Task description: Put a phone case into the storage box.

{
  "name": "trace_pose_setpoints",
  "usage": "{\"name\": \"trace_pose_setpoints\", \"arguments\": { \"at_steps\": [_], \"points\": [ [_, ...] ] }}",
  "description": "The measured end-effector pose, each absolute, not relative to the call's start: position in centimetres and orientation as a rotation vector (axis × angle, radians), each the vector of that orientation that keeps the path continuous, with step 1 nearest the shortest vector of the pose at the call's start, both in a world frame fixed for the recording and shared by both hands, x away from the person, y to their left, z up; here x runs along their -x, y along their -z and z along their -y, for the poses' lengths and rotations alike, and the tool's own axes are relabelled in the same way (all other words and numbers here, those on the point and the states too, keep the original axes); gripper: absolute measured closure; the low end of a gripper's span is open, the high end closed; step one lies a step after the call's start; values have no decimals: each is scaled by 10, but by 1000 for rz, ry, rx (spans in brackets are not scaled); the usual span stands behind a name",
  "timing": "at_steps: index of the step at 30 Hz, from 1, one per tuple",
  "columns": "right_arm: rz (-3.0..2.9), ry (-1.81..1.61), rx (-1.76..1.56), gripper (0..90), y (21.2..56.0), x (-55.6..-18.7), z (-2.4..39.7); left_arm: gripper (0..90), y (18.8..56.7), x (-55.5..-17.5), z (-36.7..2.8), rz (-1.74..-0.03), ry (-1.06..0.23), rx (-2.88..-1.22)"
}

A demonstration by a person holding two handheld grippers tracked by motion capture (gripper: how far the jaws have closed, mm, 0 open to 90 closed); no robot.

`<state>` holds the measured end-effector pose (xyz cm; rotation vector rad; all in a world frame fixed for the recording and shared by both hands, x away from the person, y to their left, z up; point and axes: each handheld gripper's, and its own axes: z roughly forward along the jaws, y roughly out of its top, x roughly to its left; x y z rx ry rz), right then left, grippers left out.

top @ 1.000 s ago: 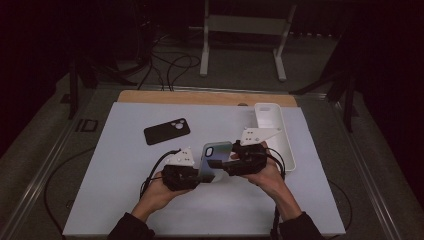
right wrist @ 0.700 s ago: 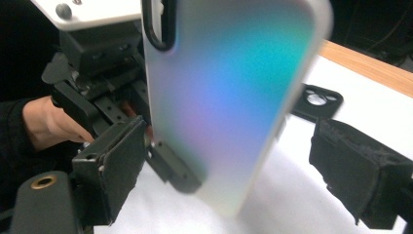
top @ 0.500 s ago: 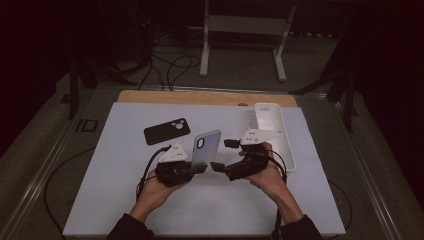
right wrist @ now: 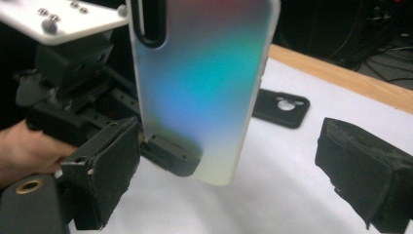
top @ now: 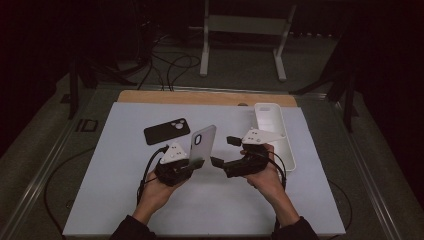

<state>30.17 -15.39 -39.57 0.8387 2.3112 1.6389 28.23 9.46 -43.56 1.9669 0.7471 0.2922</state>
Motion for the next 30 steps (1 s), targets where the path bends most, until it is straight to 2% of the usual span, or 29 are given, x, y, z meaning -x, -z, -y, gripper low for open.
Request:
{"name": "trace_pose_setpoints", "arguments": {
  "at_steps": [16,21,30],
  "points": [
    [-2188,-1699,-942,95,389,-302,136,861,442,-279,-82,-800,-356,-1992],
    [-2186,-1691,-972,152,388,-302,130,862,445,-278,-77,-793,-348,-1997],
    [-2132,-1682,-1058,159,388,-303,122,861,448,-275,-68,-820,-351,-1992]
  ]
}}
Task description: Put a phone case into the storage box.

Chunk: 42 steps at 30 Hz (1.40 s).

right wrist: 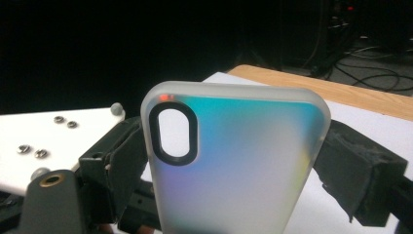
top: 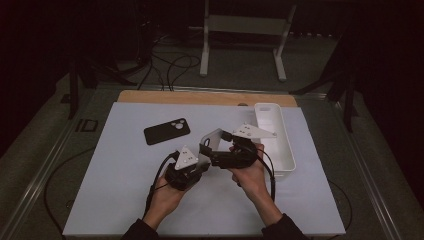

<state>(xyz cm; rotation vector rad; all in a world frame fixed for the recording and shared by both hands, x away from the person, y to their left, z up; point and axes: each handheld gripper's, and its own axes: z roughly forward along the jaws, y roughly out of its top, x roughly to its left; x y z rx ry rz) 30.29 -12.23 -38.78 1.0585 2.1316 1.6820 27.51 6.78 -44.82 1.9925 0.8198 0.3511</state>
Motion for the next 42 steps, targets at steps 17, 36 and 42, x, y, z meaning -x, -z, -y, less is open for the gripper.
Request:
{"name": "trace_pose_setpoints", "arguments": {
  "at_steps": [17,36,42],
  "points": [
    [-2127,-1635,-1050,170,390,-301,118,851,451,-274,-65,-822,-325,-2001],
    [-2101,-1631,-1054,170,387,-302,127,176,445,-271,-94,-861,-427,-1956],
    [-2102,-1624,-1051,170,387,-302,128,28,445,-271,-116,-880,-441,-1929]
  ]
}}
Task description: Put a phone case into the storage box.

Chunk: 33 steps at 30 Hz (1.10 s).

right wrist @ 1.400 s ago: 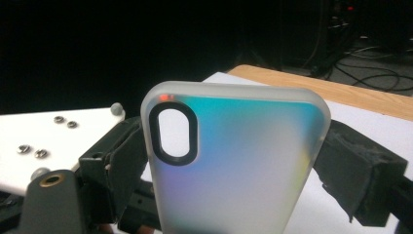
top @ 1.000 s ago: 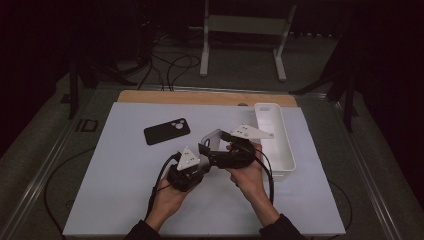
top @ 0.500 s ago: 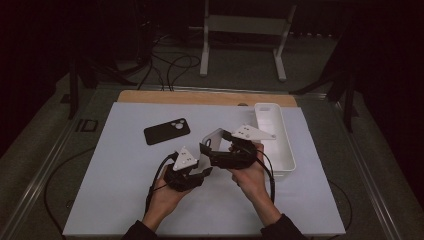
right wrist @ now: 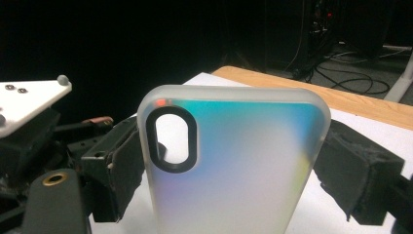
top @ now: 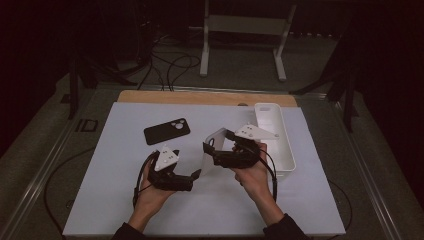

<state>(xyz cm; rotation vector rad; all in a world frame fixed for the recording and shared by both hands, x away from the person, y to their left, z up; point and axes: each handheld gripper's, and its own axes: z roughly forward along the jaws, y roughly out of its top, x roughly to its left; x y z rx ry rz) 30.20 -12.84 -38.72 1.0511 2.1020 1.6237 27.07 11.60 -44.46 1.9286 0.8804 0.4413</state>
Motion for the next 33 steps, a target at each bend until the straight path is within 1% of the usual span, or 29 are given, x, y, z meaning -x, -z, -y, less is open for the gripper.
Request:
{"name": "trace_pose_setpoints", "arguments": {
  "at_steps": [1,5,19,28,33],
  "points": [
    [-2102,-1624,-1051,170,387,-302,128,11,445,-271,-116,-880,-441,-1929],
    [-2102,-1616,-1054,170,388,-302,129,0,446,-268,-130,-883,-477,-1906],
    [-2100,-1600,-1054,170,388,-304,136,0,458,-255,-185,-936,-554,-1816],
    [-2088,-1581,-1063,170,388,-304,142,0,474,-238,-222,-988,-611,-1788],
    [-2084,-1577,-1063,170,387,-306,143,0,481,-231,-234,-1006,-633,-1791]
  ]
}}
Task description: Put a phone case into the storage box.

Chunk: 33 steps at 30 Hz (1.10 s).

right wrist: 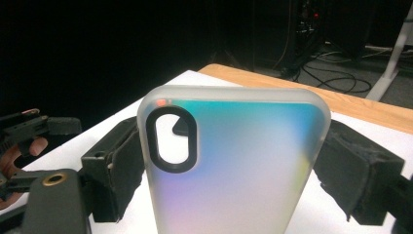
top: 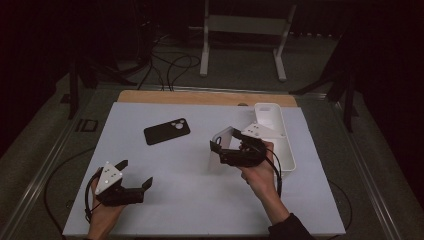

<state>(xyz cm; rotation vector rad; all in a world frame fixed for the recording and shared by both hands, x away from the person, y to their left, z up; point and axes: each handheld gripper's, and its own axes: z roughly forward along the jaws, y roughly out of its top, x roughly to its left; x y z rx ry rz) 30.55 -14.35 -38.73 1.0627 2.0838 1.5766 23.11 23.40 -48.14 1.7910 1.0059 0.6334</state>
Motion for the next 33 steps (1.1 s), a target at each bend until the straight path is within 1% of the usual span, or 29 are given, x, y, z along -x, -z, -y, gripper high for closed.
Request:
{"name": "trace_pose_setpoints", "arguments": {
  "at_steps": [7,18,33],
  "points": [
    [-2066,-1566,-1058,169,383,-307,147,0,491,-229,-240,-1032,-636,-1791],
    [-2023,-1539,-1074,169,372,-315,162,0,493,-228,-242,-1038,-655,-1764],
    [-1930,-1498,-1122,169,352,-339,184,1,494,-228,-240,-1042,-661,-1767]
  ]
}}
